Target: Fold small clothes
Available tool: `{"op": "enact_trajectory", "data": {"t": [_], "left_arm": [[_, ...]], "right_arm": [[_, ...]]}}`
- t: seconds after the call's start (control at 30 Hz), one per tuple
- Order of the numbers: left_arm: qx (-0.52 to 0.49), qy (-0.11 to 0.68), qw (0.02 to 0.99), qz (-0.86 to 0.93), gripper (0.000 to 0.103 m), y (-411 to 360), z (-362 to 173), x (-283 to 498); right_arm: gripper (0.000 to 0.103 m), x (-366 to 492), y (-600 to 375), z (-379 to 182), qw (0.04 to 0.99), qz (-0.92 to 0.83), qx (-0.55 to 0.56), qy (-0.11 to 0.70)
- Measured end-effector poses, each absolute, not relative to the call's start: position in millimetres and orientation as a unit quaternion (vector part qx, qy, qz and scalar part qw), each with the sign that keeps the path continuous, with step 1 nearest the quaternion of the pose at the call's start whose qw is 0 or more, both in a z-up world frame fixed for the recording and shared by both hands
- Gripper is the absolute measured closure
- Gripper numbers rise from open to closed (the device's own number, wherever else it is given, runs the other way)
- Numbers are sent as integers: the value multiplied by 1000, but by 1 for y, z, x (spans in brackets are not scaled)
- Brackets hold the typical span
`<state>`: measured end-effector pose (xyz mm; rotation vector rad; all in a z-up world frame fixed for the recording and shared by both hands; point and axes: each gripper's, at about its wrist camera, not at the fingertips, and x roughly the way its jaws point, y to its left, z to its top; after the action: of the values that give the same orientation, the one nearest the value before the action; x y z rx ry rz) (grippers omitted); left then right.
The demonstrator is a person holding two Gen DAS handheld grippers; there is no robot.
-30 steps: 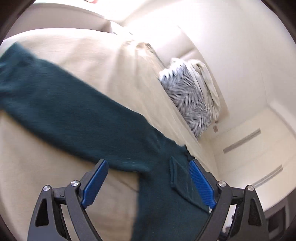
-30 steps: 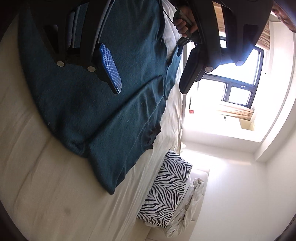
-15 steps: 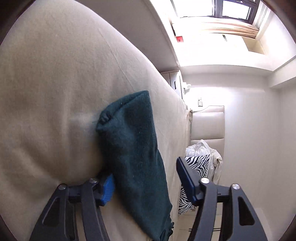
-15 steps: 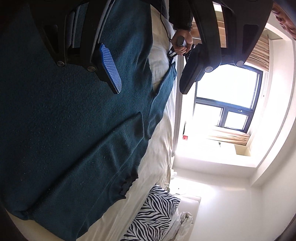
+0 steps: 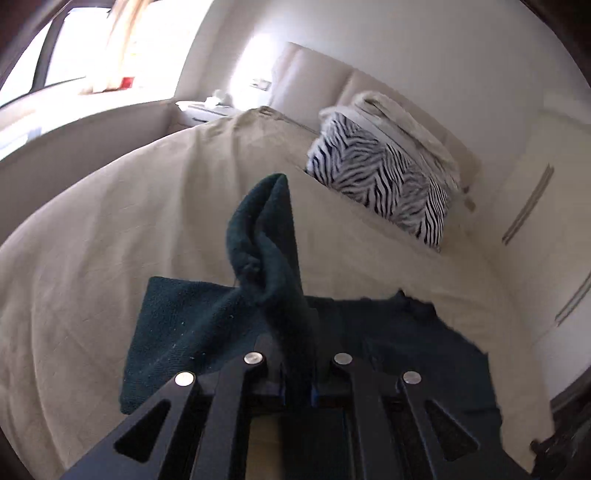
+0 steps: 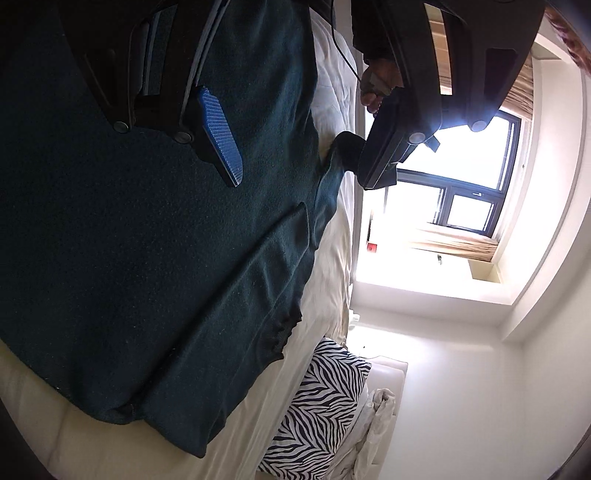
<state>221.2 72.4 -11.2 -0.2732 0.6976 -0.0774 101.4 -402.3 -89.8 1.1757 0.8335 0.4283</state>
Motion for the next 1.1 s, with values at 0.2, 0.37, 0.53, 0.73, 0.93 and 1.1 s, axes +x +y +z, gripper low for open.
{"op": "enact_trajectory", "data": {"t": [0.2,0.37,0.53,0.73,0.93,1.1], "left_arm": [[192,347,914,-88,87,-114,-79,181],[205,360,907,-70,66,-102,-105,162],[148,365,916,-72,52,-74,-100,162],[126,354,924,-71,49,-67,-95,156],[58,357,928,-91,44,-47,-88,157],[-52,318,940,-109,28,-9,-72,134]], "right_arm": [[38,107,-427,-106,730,169,537,389],[38,144,-410,-125,720,174,520,425],[38,192,-354,-145,689,205,508,474],[42,236,-305,-154,656,235,511,504],[87,251,-262,-146,673,237,437,547],[96,248,-248,-83,756,244,312,522]]}}
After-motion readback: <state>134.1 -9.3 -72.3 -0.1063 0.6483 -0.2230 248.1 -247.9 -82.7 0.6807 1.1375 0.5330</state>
